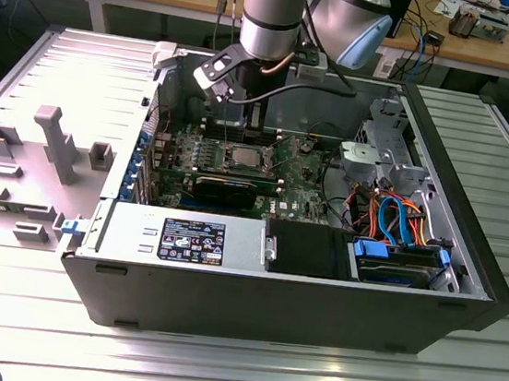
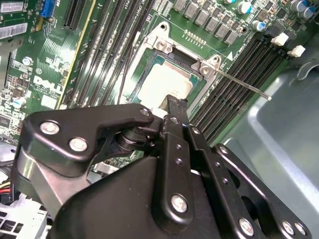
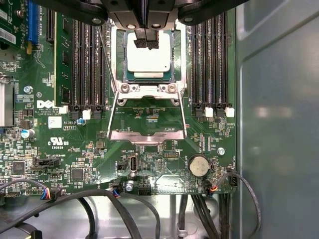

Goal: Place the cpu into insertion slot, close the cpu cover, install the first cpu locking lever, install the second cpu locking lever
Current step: 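Close the cpu cover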

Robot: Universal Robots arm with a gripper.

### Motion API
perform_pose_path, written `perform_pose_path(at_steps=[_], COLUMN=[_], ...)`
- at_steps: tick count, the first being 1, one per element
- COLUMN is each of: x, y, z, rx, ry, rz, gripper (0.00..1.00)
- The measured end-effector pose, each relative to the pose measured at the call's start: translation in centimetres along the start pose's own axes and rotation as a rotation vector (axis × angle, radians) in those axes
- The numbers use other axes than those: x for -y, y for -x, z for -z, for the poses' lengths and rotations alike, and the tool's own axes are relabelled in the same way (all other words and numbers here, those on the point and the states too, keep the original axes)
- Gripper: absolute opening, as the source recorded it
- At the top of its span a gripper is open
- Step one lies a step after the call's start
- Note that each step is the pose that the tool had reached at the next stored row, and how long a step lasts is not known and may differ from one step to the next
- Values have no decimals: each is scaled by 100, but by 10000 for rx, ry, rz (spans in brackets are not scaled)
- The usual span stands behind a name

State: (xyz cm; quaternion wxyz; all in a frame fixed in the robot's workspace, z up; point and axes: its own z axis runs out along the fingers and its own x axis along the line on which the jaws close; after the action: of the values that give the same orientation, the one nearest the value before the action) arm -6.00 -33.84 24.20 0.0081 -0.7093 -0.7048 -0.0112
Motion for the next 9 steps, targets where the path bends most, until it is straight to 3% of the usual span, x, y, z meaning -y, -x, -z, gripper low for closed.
perform_pose_path(at_steps=[4, 9], x=[0, 0], y=[-1, -2], z=[53, 62], rx=[1, -1], ry=[-1, 0], rz=[0, 0], gripper=[11, 11])
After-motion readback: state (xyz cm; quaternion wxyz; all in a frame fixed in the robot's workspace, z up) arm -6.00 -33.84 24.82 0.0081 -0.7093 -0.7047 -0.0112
